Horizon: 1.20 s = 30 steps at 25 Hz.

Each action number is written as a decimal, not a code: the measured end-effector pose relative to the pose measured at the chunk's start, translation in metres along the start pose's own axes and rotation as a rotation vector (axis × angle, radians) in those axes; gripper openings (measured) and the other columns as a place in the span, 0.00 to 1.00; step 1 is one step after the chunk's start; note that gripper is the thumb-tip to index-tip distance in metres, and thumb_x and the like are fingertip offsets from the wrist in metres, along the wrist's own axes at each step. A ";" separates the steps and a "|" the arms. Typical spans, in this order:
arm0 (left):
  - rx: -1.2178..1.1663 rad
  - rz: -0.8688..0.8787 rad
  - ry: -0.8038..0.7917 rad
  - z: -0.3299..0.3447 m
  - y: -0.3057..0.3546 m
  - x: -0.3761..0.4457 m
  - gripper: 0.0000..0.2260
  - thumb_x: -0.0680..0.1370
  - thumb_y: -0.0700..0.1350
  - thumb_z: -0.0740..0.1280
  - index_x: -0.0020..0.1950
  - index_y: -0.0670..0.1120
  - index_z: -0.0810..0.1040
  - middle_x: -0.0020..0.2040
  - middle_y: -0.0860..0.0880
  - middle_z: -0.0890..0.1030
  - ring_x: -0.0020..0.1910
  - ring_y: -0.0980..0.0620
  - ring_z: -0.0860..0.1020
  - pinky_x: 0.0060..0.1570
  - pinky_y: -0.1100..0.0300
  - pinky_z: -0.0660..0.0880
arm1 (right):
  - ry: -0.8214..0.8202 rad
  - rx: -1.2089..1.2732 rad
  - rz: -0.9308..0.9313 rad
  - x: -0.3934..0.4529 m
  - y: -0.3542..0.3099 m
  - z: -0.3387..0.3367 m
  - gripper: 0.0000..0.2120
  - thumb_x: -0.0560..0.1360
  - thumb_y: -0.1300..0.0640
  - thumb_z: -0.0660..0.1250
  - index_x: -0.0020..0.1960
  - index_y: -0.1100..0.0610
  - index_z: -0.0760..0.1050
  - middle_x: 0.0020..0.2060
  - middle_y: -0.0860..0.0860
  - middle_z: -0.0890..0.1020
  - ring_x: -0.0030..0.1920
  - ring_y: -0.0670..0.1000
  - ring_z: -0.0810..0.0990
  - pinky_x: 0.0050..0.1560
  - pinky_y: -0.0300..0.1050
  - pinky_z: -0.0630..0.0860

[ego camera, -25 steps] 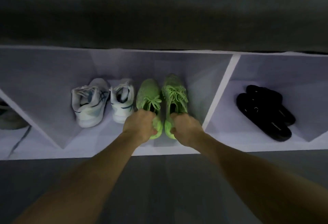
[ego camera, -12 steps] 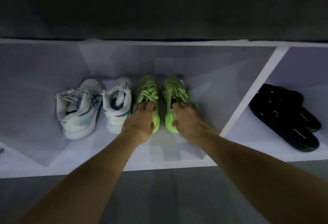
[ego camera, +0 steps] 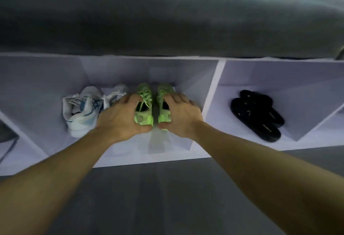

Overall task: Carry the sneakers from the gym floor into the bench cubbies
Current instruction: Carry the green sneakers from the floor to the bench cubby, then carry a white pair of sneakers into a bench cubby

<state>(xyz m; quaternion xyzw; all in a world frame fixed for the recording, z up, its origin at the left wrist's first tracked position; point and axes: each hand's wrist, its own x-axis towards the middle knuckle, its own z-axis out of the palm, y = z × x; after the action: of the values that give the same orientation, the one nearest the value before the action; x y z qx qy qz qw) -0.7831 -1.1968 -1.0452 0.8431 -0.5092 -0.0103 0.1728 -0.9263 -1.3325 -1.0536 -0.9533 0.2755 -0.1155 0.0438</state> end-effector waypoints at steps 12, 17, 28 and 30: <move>0.206 0.116 0.286 -0.249 0.105 -0.171 0.42 0.62 0.71 0.68 0.70 0.53 0.61 0.69 0.50 0.68 0.62 0.45 0.71 0.54 0.48 0.72 | 0.226 -0.102 -0.172 -0.141 -0.098 -0.256 0.50 0.62 0.34 0.72 0.75 0.48 0.52 0.74 0.49 0.58 0.73 0.55 0.55 0.63 0.66 0.64; 0.299 0.139 0.348 -0.336 0.126 -0.230 0.45 0.60 0.75 0.63 0.71 0.54 0.60 0.70 0.51 0.66 0.63 0.45 0.71 0.56 0.45 0.72 | 0.307 -0.112 -0.184 -0.193 -0.139 -0.340 0.51 0.62 0.31 0.71 0.75 0.48 0.50 0.74 0.49 0.57 0.73 0.55 0.53 0.64 0.70 0.60; 0.363 0.055 0.439 -0.517 0.106 -0.206 0.47 0.60 0.76 0.64 0.72 0.53 0.58 0.72 0.50 0.64 0.66 0.43 0.69 0.61 0.40 0.68 | 0.401 -0.113 -0.286 -0.104 -0.198 -0.480 0.51 0.62 0.28 0.68 0.75 0.44 0.48 0.76 0.47 0.55 0.74 0.55 0.52 0.67 0.71 0.57; 0.366 0.038 0.450 -0.568 0.111 -0.190 0.48 0.59 0.77 0.63 0.72 0.53 0.59 0.72 0.51 0.65 0.65 0.44 0.70 0.60 0.41 0.69 | 0.383 -0.080 -0.296 -0.077 -0.209 -0.527 0.51 0.62 0.29 0.69 0.75 0.44 0.48 0.76 0.47 0.54 0.74 0.54 0.51 0.67 0.71 0.57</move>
<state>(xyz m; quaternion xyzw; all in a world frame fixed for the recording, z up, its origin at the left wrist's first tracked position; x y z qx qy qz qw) -0.8600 -0.9201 -0.5084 0.8316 -0.4672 0.2722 0.1268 -1.0107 -1.1254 -0.5268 -0.9450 0.1405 -0.2882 -0.0643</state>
